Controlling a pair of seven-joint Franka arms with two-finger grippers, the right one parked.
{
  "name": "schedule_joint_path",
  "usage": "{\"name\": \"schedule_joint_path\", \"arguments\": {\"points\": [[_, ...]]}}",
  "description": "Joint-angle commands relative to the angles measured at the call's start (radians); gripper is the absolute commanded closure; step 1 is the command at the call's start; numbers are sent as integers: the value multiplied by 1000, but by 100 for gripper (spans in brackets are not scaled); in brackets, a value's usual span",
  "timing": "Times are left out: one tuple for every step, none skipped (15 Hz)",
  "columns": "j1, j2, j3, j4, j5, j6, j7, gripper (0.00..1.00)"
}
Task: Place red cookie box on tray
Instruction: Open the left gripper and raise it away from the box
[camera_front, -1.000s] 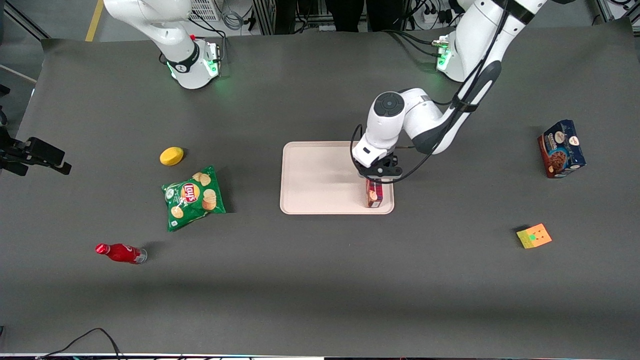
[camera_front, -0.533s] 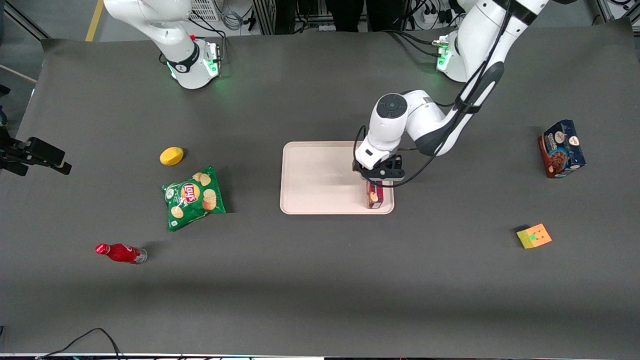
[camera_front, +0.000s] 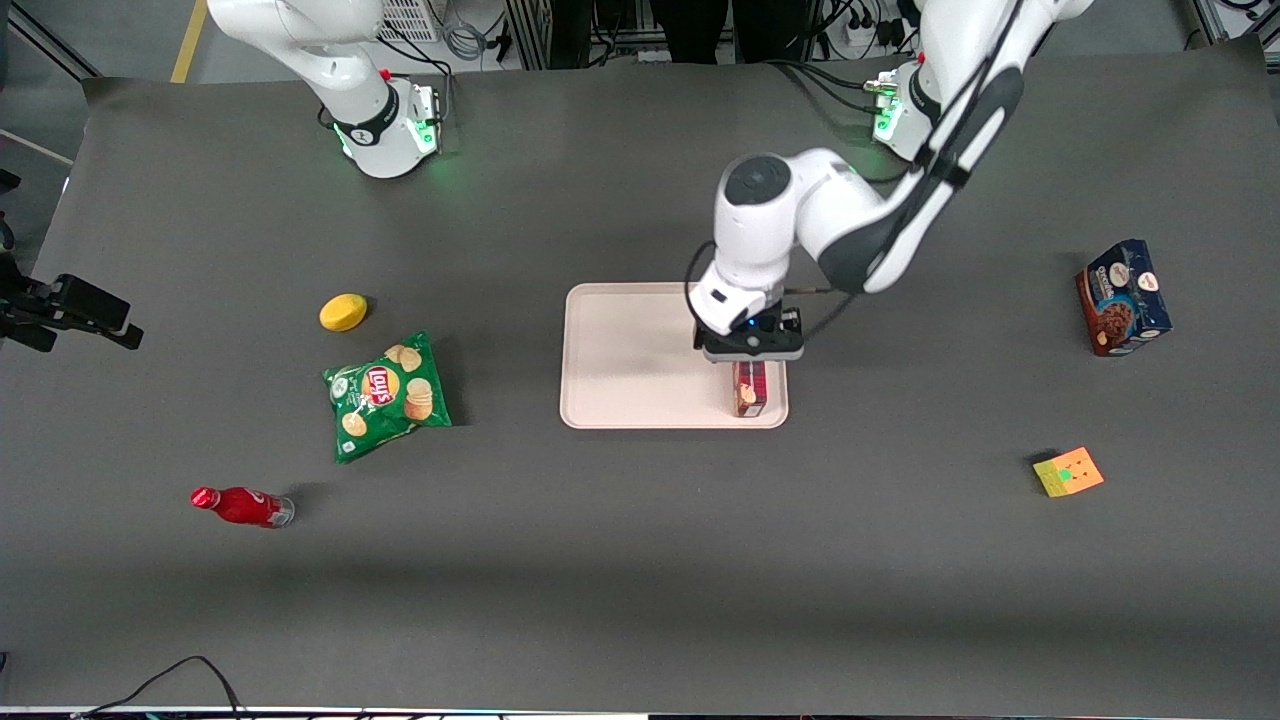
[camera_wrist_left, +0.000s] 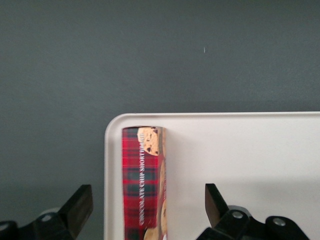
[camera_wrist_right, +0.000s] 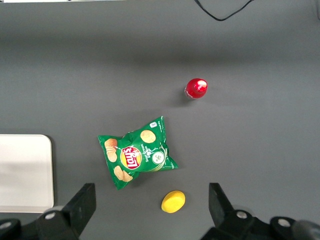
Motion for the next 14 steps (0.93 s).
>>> {"name": "schedule_joint_path", "arguments": {"points": [[-1,-49,-46,243,-184,-345,228,0],[1,-78,-37,301,-258,-404,289,0],[19,-106,-26,335,-295,-450,346,0],[50,-146,-23,348,-309,-496,407,0],[85,-187,-22,345,-317,-527,467,0],[125,-235,-20,342,-333,-544,513,1],[168,-272,-16,340,-361,-571,561,1],[189,-301,6,340,-385,-611,622,1],[194,-325,54,340,-419,-642,712,1],[192,-365,129,339,-477,-663,801,3],[188,-400,203,322,-538,-677,865,4],[185,-436,257,285,-566,-676,900,4],[182,-468,292,241,-570,-661,919,6],[183,-502,312,180,-570,-629,919,7]]}}
